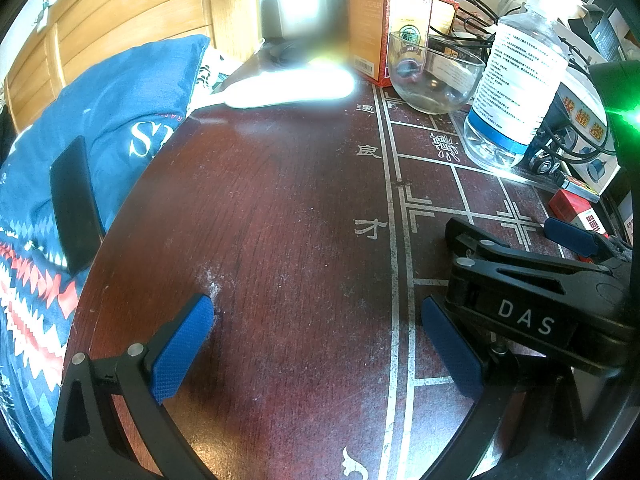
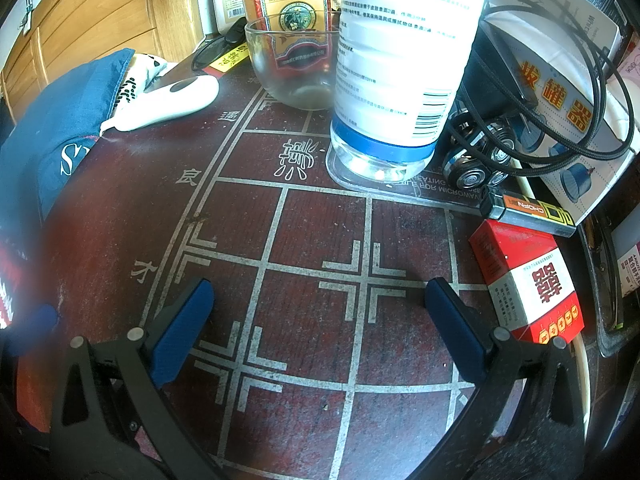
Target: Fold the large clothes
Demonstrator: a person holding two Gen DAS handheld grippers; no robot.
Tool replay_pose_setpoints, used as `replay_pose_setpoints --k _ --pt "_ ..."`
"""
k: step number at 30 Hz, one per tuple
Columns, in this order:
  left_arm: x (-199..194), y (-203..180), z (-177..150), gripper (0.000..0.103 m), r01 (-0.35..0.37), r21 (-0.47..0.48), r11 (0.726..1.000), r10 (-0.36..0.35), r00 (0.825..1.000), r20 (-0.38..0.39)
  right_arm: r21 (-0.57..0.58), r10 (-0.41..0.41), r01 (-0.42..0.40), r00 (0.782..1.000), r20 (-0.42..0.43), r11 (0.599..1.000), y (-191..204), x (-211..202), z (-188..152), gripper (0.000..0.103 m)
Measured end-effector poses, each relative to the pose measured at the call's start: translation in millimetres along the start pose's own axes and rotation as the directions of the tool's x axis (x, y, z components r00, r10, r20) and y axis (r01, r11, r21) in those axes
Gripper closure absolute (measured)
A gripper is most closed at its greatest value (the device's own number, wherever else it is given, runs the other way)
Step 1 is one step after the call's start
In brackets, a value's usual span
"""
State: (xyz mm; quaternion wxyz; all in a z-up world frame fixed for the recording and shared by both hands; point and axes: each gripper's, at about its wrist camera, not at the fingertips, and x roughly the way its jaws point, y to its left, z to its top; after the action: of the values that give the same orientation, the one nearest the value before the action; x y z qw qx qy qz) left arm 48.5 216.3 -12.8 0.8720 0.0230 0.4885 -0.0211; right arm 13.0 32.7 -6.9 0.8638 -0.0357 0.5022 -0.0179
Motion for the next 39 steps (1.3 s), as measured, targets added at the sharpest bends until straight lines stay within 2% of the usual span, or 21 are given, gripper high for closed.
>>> replay_pose_setpoints --k 39 --pt "1 0 1 0.000 0.004 0.000 1.000 -0.004 1.000 -0.001 -0.005 -0.081 0.082 0.993 0.088 0.997 3 -19 -20 0.000"
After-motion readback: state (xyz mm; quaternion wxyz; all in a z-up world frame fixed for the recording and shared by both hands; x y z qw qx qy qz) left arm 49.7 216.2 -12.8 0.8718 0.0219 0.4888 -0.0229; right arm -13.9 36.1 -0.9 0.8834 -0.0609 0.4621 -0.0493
